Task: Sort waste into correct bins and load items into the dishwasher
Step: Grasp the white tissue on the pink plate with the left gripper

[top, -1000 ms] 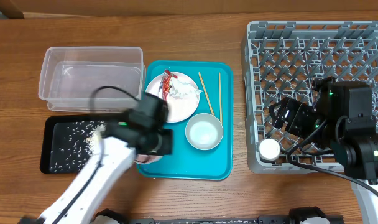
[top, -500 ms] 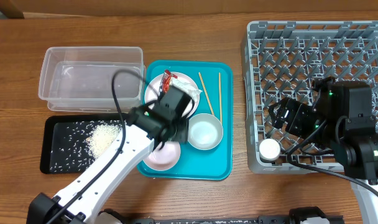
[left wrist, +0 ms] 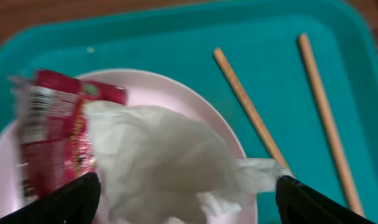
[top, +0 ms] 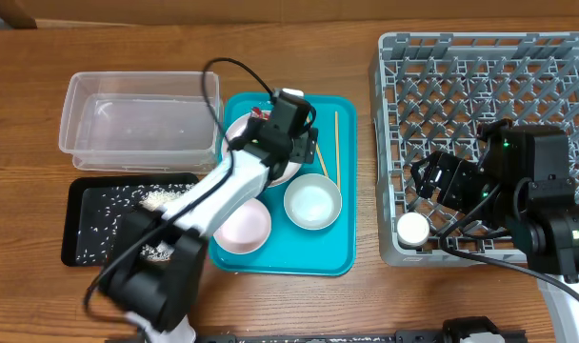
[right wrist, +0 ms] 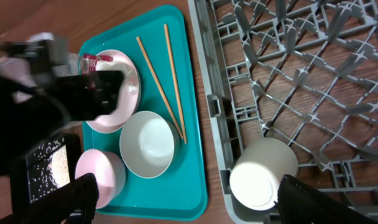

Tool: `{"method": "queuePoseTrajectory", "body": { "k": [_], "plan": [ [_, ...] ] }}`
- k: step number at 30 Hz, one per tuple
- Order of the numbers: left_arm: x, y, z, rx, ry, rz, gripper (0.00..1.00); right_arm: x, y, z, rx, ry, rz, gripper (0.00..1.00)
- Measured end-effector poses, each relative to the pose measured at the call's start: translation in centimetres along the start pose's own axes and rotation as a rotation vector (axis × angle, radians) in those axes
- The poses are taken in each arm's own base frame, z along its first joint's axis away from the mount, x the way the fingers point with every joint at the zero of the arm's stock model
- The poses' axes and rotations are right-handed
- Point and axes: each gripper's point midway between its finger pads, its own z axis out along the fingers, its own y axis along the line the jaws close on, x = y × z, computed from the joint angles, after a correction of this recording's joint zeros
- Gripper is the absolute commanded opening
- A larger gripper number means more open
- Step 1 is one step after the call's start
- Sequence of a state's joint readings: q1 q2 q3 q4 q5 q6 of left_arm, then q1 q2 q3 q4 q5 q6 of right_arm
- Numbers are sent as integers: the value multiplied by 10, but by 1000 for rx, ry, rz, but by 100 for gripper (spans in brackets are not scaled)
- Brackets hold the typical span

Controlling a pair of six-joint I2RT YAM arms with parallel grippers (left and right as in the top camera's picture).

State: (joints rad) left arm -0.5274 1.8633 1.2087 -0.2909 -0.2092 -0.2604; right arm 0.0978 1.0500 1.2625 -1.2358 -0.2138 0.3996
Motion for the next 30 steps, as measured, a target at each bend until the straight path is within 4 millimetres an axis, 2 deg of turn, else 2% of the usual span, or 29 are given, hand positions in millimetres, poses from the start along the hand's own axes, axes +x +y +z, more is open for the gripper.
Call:
{"method": "queuePoseTrajectory", "body": {
  "k": [2, 4, 6, 7, 10, 12, 13, 14, 17, 20, 21, 22, 23, 24, 26, 29, 30],
  "plan": [
    [12, -2, 13, 6, 35, 14, 61, 1, -1, 0, 2, 5, 1, 94],
    [17, -4, 18, 13, 53, 21, 31, 2, -1, 0, 4, 9, 2, 94],
    [18, -5, 18, 20, 57, 19, 6, 3, -1, 0, 6, 12, 2, 94],
    [19, -5, 18, 19, 61, 20, 4, 3, -2, 0, 6, 12, 3, 94],
    [31, -2, 13, 7, 133, 30, 4, 3, -1, 0, 6, 12, 2, 94],
    [34, 2, 0, -5, 186, 31, 4, 3, -1, 0, 6, 12, 2, 94],
    [28, 5, -10, -8, 194, 27, 4, 3, -1, 0, 6, 12, 2, 94],
    [20, 7, -21, -8, 193, 19, 4, 3, -1, 0, 6, 11, 2, 94],
    [-24, 20, -68, -3, 115, -30, 4, 3, -1, 0, 6, 12, 2, 94],
    [-68, 45, -122, -2, -19, -105, 4, 3, -2, 0, 6, 12, 2, 94],
    [-78, 58, -142, -9, -62, -132, 4, 3, -1, 0, 6, 11, 2, 94],
    [-83, 67, -153, -16, -87, -151, 4, 3, -1, 0, 6, 12, 2, 94],
    [-88, 76, -163, -18, -111, -172, 13, 3, -1, 0, 6, 12, 2, 94],
    [-92, 82, -169, -14, -129, -189, 25, 3, -1, 0, 6, 12, 2, 94],
    [-96, 85, -167, 18, -136, -208, 38, 3, -1, 0, 6, 12, 2, 94],
    [-88, 71, -144, 66, -76, -202, 56, 3, -2, 0, 6, 12, 3, 95],
    [-84, 62, -129, 80, -46, -196, 60, 3, -2, 0, 6, 12, 2, 95]
  ]
}}
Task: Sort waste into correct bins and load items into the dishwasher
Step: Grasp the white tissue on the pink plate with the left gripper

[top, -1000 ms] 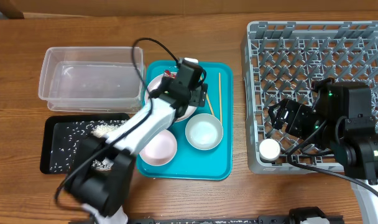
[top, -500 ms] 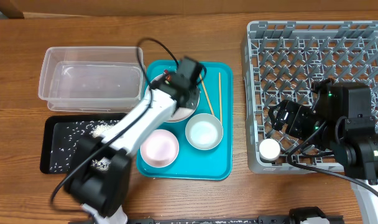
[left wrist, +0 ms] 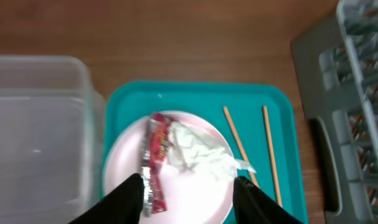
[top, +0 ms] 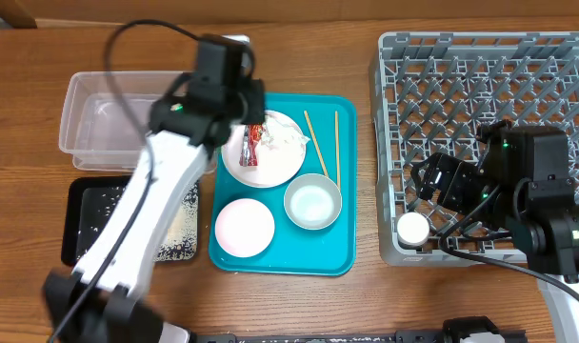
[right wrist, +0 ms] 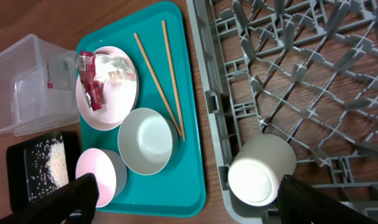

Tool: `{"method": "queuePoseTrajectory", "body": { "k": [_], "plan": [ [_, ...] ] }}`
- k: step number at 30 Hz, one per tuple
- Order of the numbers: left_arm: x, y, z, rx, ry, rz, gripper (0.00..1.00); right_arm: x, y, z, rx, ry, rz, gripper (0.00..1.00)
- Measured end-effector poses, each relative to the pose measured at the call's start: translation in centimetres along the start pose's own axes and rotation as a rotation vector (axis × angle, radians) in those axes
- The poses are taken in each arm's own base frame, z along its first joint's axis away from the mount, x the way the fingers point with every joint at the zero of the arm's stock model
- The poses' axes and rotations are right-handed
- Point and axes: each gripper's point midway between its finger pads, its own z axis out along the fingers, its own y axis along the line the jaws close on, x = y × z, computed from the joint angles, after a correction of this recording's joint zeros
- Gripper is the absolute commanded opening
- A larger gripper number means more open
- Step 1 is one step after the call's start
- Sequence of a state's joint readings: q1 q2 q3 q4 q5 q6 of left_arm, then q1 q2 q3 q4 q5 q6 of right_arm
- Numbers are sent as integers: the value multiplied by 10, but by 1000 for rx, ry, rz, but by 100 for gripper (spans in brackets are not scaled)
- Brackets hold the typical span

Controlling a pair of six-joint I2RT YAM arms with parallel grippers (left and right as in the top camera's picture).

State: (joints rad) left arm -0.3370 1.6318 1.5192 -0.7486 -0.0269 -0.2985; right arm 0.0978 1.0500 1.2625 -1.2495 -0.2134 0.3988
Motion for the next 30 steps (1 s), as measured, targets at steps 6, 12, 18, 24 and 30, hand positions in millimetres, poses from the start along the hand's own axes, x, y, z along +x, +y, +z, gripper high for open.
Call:
{"method": "queuePoseTrajectory", "body": {
  "k": [6, 12, 18, 24, 30],
  "plan": [
    [42, -29, 91, 33, 144, 28, 66, 3, -2, 0, 7, 14, 4, 95],
    [103, -28, 158, 15, 323, -5, 5, 5, -3, 0, 10, 21, 5, 95],
    [127, -27, 162, 37, 421, -35, 4, 6, -3, 0, 11, 23, 5, 95],
    [105, -10, 107, 9, 452, -84, 4, 5, -3, 0, 11, 22, 5, 95],
    [16, 39, 15, -77, 166, -158, 4, 6, -3, 0, 11, 22, 5, 95]
  ]
}}
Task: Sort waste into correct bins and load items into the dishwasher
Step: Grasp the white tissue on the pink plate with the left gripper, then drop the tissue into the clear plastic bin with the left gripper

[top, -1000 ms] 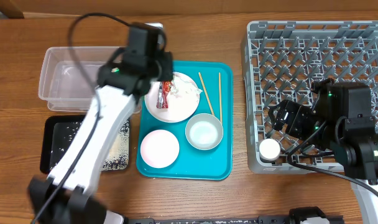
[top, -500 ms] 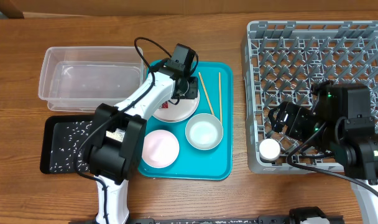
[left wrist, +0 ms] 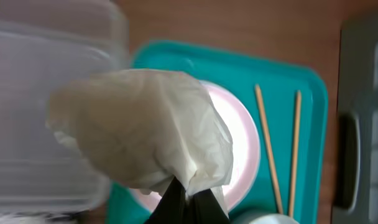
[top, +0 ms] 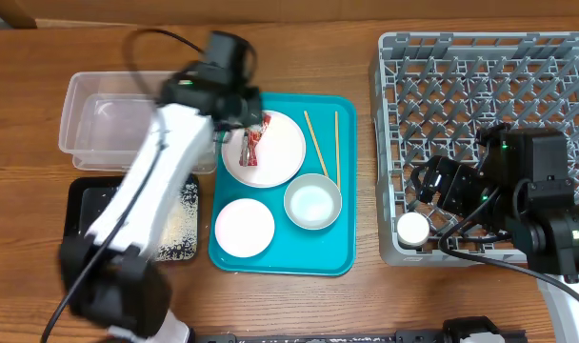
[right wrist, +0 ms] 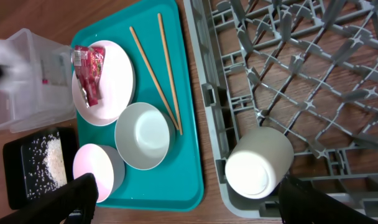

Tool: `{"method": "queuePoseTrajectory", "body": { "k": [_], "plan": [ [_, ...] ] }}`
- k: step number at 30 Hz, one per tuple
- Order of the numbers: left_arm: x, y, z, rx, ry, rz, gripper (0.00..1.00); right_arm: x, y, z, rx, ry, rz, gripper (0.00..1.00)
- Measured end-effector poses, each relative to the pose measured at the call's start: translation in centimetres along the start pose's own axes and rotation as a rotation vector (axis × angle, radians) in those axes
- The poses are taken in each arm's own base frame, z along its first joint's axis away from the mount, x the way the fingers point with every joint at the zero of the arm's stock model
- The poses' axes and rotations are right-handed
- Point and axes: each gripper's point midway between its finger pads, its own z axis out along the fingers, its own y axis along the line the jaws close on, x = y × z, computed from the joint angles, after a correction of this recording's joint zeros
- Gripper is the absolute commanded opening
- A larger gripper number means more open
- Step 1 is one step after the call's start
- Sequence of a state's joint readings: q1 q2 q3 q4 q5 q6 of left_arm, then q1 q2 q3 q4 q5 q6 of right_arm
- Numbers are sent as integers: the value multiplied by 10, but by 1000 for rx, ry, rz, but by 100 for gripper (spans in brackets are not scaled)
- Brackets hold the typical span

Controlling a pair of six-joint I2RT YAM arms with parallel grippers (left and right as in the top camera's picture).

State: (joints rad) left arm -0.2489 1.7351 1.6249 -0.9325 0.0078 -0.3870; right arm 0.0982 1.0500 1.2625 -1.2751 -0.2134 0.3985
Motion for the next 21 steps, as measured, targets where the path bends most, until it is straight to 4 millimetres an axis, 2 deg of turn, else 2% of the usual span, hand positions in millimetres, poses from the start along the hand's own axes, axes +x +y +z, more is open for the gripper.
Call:
{"method": "queuePoseTrajectory", "body": {
  "k": [2, 3, 4, 7, 10, 13, 17, 21],
  "plan": [
    [-17, 25, -21, -43, -62, -48, 6, 0, 0, 0, 0, 1, 0, 95],
    [-21, 36, -24, -64, -76, -67, 25, 0, 0, 0, 0, 0, 0, 95],
    [-23, 47, -25, -84, -81, -86, 74, 0, 0, 0, 1, 1, 1, 95],
    [-21, 75, -6, -144, -44, -125, 93, 0, 0, 0, 1, 0, 0, 95],
    [-12, 81, 19, -149, 12, -121, 90, 0, 0, 0, 0, 1, -1, 95],
    [-7, 68, 24, -106, 34, -95, 82, 0, 0, 0, 0, 1, -2, 95],
    [2, 31, 27, -66, 41, 28, 69, 0, 0, 0, 0, 1, -3, 95],
    [18, -10, 38, -87, 38, 188, 65, 0, 0, 0, 0, 1, -3, 96]
  ]
}}
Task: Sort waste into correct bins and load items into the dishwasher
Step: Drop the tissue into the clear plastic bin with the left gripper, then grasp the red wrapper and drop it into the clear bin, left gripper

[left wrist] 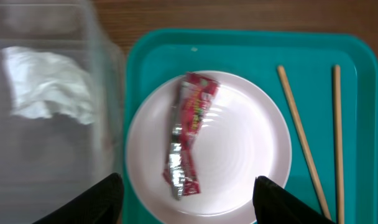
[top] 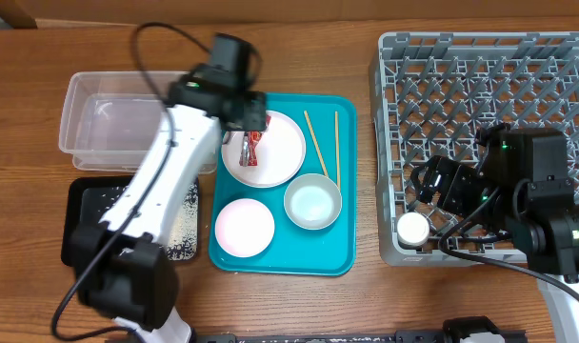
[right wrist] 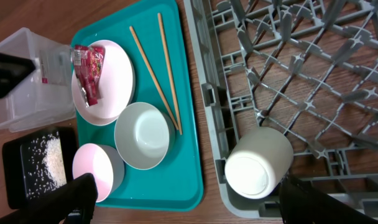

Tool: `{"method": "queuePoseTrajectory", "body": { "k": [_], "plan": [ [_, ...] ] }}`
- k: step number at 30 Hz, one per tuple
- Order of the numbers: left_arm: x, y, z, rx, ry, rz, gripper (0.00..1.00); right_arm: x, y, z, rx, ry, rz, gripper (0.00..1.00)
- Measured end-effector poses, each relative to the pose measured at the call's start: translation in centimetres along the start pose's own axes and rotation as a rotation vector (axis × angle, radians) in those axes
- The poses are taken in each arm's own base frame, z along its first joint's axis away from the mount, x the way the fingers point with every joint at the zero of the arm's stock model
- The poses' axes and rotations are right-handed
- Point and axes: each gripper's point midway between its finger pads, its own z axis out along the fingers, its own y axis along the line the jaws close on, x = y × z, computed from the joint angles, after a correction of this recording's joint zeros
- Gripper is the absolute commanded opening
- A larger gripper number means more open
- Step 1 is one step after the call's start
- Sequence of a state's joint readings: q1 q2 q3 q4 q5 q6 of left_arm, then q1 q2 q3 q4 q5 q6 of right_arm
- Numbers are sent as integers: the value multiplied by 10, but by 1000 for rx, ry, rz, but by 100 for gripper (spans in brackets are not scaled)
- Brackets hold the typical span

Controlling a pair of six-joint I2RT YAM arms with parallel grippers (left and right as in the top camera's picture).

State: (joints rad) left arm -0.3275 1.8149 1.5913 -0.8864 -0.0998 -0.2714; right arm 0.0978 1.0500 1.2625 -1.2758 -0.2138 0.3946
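Note:
My left gripper (left wrist: 195, 202) is open and holds nothing, hanging over a pink plate (left wrist: 245, 162) on the teal tray (top: 280, 257). A red wrapper (left wrist: 189, 134) lies on that plate. A crumpled white tissue (left wrist: 49, 84) rests inside the clear bin (top: 89, 90) just left of the tray. My right gripper (right wrist: 198, 202) is open above the grey dish rack (top: 480, 57), near a white cup (right wrist: 258, 167) lying in the rack's front left corner.
Two chopsticks (top: 323, 143), a white bowl (top: 312, 202) and a pink bowl (top: 244, 227) sit on the tray. A black tray (top: 85, 229) with rice grains lies in front of the clear bin. Bare wood separates tray and rack.
My left gripper was shut on the tissue by the clear bin's edge. It is now open over the plate, and the tissue lies in the bin. The right arm has not moved.
My left gripper was open low over the tissue and wrapper on the plate, then open higher above them. Later it was shut on the tissue near the clear bin. Now the tissue is in the bin and only the wrapper is on the plate.

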Motion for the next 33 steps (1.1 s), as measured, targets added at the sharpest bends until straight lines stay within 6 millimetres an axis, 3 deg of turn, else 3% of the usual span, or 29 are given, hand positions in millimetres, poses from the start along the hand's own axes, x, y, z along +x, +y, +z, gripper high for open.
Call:
{"method": "queuePoseTrajectory", "body": {
  "k": [3, 4, 8, 9, 11, 12, 15, 18, 21, 25, 27, 29, 31, 33],
  "plan": [
    [12, -18, 27, -36, 38, 78, 59, 0, 0, 0, 0, 0, 1, 96],
    [22, -18, 46, -63, 77, 95, 59, 0, 0, 0, 0, -1, 1, 96],
    [52, -3, 99, -155, 193, 103, 52, 0, 0, 0, 1, 0, 0, 96],
    [58, 1, 107, -169, 214, 98, 46, 0, 0, 0, 0, 0, 0, 96],
    [68, 8, 120, -194, 250, 83, 14, 0, 0, 0, 0, 0, 0, 96],
    [69, 10, 122, -197, 254, 74, 4, 0, 0, 0, 0, 0, 0, 96],
    [72, 11, 119, -198, 268, 69, 4, 0, 0, 0, 0, 0, 0, 96],
    [82, 9, 111, -184, 330, 72, 4, 0, 0, 0, 0, 0, 0, 96],
    [76, 6, 89, -164, 347, 68, 4, 0, 0, 0, 1, 0, 0, 96],
    [29, 10, 29, -121, 200, 17, 4, 1, 0, 0, 2, 2, 1, 96],
    [-2, 27, -13, -103, 77, -41, 4, 1, -1, 0, 3, 4, 1, 96],
    [-19, 55, -42, -117, -1, -110, 4, 1, 0, 0, 2, 4, 1, 96],
    [-24, 84, -51, -143, -21, -175, 27, 1, -1, 0, 3, 4, 2, 96],
    [-22, 111, -46, -177, -6, -233, 58, 1, 0, 0, 2, 3, 1, 96]
  ]
}}
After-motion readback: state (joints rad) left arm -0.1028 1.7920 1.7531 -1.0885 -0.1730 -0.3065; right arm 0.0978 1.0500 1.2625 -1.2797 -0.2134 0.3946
